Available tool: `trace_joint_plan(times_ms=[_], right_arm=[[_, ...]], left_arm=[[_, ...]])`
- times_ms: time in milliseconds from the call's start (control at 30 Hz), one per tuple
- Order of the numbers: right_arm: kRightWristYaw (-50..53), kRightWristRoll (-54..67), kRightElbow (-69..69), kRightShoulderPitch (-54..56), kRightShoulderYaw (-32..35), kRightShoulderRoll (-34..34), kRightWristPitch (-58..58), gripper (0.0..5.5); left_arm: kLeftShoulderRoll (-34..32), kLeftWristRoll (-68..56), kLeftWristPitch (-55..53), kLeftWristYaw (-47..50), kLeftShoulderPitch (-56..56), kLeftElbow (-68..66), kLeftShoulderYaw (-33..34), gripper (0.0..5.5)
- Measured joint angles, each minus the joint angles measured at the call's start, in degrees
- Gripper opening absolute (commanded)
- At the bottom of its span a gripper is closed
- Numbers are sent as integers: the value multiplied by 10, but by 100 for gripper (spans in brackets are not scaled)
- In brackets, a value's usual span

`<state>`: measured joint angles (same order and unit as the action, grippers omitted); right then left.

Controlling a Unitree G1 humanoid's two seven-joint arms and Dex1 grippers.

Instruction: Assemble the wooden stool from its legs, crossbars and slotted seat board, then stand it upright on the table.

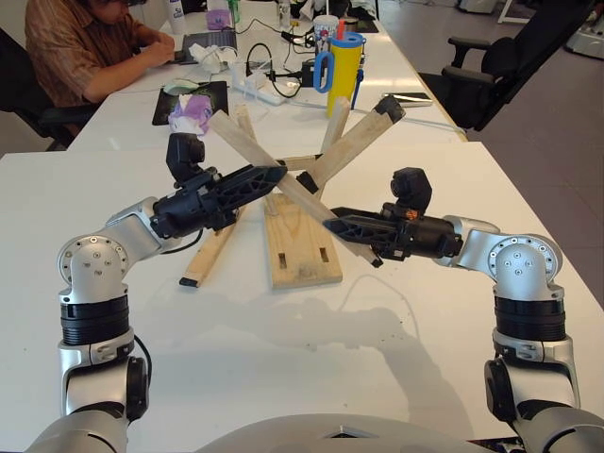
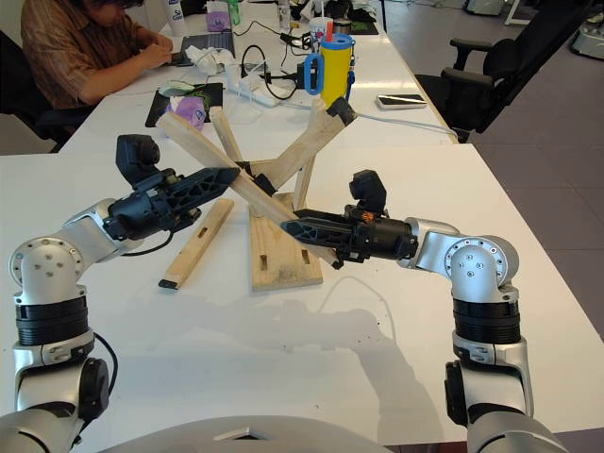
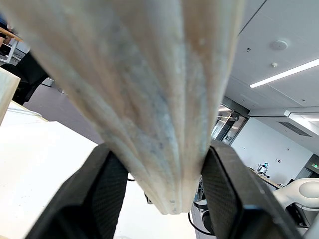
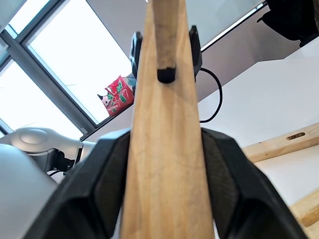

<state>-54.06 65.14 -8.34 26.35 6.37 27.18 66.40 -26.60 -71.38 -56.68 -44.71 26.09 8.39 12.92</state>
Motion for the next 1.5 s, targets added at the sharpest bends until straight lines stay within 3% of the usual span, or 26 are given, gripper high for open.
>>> trace_joint_plan(times_ms=[67, 100, 267, 500, 700, 967, 1500], right_arm=[[4, 5, 1, 1, 0, 0, 3, 204], [4, 4, 0, 1, -1, 0, 2, 241], [-3, -101, -4, -10, -41, 18, -89, 315], [-45, -317, 1, -80, -181, 59, -271, 316], [-35, -484, 90, -81, -272, 48, -433, 316], [-3, -554, 162, -80, -278, 13, -531, 316], [1, -569, 155, -81, -283, 8, -523, 316]], left_arm=[[-5, 1, 0, -5, -1, 0, 0, 210], [-7, 2, 0, -7, -2, 0, 0, 210], [-55, 101, 47, -40, -49, -2, -11, 202], [-75, 251, 184, -95, -83, -65, -38, 202], [-87, 290, 206, -140, -77, -81, -52, 202], [-134, 312, 207, -187, -49, -88, -56, 202], [-150, 381, 266, -245, -27, -111, -106, 202]])
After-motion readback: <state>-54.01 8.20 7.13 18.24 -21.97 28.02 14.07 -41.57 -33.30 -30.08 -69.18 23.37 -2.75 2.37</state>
